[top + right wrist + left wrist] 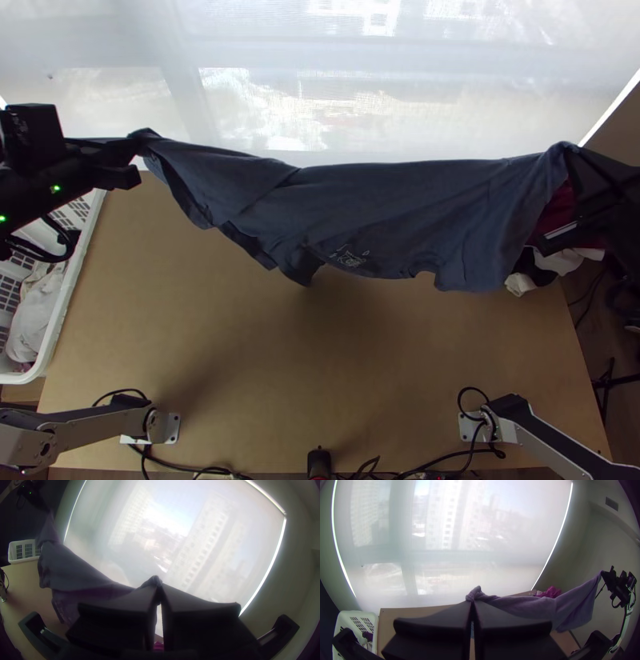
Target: Fold the t-shirt
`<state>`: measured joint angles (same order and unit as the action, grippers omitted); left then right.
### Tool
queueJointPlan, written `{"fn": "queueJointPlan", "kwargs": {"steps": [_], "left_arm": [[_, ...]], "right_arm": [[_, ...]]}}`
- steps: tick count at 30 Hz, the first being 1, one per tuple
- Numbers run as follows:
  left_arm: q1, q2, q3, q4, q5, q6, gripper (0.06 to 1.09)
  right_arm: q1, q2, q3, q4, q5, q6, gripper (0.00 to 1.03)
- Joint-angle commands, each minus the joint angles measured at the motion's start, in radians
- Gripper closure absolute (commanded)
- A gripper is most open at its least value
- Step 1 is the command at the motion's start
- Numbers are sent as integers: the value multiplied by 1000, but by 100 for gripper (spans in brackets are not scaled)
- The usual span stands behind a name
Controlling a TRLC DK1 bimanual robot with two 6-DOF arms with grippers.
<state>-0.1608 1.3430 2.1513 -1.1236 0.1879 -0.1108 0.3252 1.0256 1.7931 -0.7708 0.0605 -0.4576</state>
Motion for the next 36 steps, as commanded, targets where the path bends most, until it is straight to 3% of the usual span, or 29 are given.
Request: {"fn": "queueJointPlan", "kwargs": {"steps": [1, 8, 16, 29, 36], "left_arm": [[29, -16, 134, 47, 1, -44, 105], [69, -56, 131, 123, 1, -70, 105], [70, -122, -134, 7, 35, -46, 105], [101, -231, -665, 116, 51, 28, 105], [104, -194, -861, 304, 53, 53, 105]], "right_arm": [[6, 45, 167, 11, 9, -4, 100], [55, 149, 336, 11, 9, 5, 100], [172, 179, 276, -15, 47, 50, 100], [242, 56, -248, 45, 45, 123, 100], [239, 51, -479, 139, 7, 105, 100]]}}
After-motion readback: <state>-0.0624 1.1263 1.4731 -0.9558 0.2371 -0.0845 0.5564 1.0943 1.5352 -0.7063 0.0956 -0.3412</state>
